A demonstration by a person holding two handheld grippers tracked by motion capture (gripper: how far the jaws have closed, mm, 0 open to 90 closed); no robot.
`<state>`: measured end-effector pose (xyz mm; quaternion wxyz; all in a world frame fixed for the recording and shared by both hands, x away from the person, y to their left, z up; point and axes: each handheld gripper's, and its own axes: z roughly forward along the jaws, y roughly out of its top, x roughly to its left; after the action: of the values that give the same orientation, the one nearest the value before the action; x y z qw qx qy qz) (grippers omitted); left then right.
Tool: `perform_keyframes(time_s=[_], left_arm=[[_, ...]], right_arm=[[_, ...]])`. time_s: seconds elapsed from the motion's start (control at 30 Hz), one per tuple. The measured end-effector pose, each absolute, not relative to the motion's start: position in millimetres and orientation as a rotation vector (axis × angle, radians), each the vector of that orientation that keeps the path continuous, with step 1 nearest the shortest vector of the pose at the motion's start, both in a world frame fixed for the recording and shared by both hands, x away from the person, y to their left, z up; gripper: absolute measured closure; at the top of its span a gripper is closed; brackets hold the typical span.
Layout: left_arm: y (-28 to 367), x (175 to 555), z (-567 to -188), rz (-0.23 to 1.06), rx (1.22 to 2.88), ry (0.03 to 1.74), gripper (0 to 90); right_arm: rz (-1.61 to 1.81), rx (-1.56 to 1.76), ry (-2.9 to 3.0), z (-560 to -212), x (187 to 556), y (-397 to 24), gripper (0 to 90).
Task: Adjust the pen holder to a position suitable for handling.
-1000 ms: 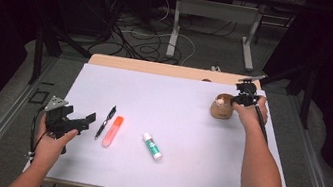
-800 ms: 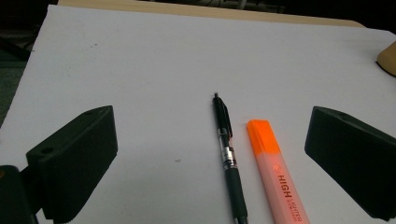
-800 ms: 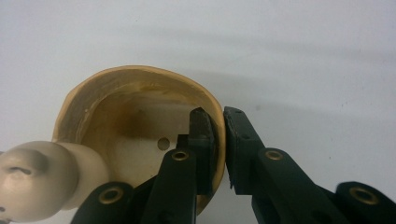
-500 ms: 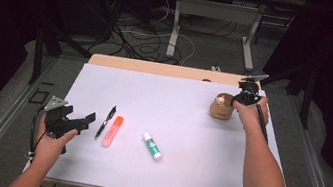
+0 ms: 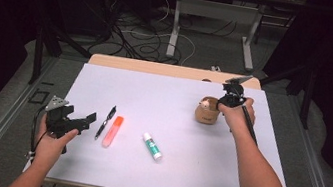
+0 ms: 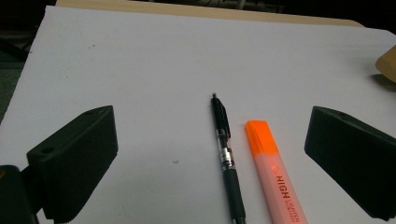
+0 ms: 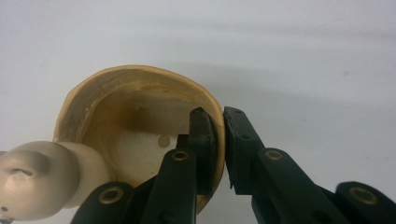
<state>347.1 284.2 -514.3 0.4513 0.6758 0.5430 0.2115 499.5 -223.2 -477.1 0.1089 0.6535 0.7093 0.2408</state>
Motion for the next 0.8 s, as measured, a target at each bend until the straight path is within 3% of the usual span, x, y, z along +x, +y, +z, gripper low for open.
perform_keyframes(time_s=[0.8], left_arm=[[282.5,346.7,-513.5,0.525,1.674,1.334,3.0]], right_arm=[[0.725,1.921,2.275,-479.4,465.0,-144.8,83.1]])
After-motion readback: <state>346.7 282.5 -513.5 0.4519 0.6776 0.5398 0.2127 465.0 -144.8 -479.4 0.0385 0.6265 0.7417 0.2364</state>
